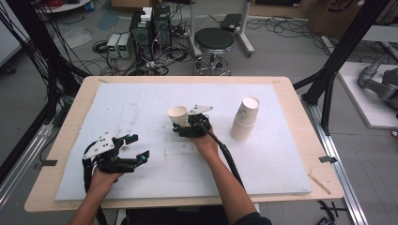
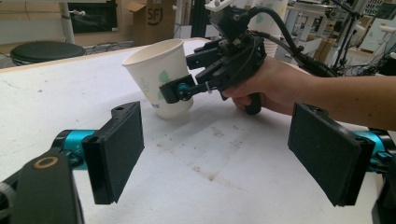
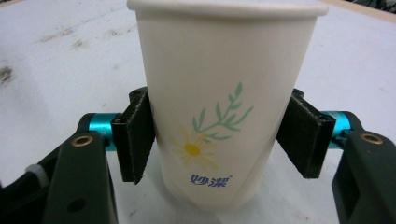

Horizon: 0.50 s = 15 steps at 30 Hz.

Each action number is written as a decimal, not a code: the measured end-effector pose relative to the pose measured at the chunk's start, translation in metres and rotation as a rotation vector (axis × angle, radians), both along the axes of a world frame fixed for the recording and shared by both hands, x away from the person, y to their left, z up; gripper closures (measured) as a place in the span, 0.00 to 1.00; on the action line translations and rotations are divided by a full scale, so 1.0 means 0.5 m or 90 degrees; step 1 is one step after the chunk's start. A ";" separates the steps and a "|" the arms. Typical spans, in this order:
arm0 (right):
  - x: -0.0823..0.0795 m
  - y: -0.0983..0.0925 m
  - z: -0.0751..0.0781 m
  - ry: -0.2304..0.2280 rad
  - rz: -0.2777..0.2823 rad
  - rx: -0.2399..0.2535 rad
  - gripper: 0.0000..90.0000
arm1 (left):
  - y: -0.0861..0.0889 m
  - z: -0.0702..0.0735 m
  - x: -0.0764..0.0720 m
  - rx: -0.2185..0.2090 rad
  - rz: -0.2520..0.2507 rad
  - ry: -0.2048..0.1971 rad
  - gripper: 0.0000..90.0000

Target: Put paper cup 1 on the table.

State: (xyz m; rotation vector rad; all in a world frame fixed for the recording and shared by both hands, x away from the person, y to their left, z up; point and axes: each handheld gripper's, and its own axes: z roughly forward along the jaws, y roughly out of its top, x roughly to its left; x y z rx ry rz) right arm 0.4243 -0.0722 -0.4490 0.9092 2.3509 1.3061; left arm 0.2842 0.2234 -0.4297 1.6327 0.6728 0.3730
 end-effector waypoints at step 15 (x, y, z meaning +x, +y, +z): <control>-0.023 -0.022 -0.003 0.008 0.019 -0.048 0.33 | -0.004 -0.002 0.002 -0.002 -0.005 0.005 0.20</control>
